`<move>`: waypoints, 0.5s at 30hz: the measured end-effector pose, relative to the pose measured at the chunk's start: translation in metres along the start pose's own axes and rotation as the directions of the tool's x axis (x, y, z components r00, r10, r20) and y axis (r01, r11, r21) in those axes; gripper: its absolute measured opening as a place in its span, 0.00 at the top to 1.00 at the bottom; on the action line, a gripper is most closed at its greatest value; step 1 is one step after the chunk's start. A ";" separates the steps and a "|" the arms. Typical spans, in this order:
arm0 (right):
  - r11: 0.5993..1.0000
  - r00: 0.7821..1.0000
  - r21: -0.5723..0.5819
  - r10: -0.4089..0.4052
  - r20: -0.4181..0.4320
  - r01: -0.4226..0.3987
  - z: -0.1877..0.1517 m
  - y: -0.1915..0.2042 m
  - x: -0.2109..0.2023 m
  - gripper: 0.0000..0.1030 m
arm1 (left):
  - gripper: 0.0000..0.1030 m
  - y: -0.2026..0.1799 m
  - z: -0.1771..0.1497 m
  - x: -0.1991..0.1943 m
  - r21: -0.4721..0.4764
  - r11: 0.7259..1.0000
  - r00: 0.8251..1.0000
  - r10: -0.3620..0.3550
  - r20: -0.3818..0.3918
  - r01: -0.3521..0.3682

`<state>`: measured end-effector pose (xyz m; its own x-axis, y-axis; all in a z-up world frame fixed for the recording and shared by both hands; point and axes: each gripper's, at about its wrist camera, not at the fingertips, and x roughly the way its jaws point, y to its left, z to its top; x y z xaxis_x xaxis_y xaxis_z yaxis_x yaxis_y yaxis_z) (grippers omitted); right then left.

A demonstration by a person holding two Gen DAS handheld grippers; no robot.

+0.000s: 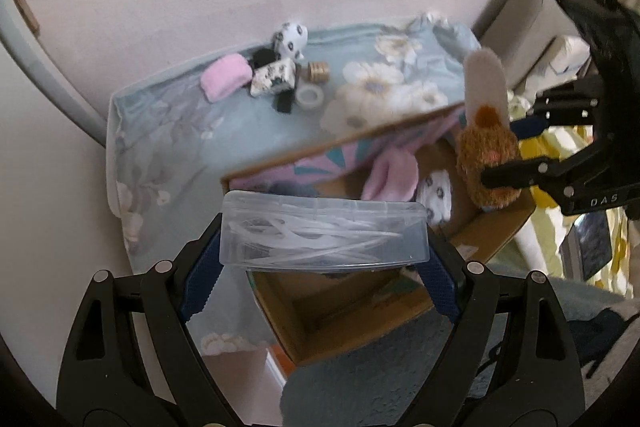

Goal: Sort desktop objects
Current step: 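Lower plastic box and brown plush into the cardboard box, open both tools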

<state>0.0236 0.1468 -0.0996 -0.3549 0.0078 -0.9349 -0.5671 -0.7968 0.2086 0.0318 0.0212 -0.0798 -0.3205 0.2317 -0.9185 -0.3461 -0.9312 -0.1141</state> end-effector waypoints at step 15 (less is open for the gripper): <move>0.994 0.989 0.047 0.100 -0.113 -0.095 -0.014 0.006 0.038 0.60 | 0.17 -0.015 -0.016 0.027 0.026 1.000 0.998 -0.014 -0.068 0.016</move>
<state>0.0173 0.1338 -0.1383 -0.3237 -0.1399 -0.9358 -0.5650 -0.7647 0.3097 0.0430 0.0370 -0.1087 -0.2553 0.2252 -0.9403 -0.3738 -0.9199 -0.1188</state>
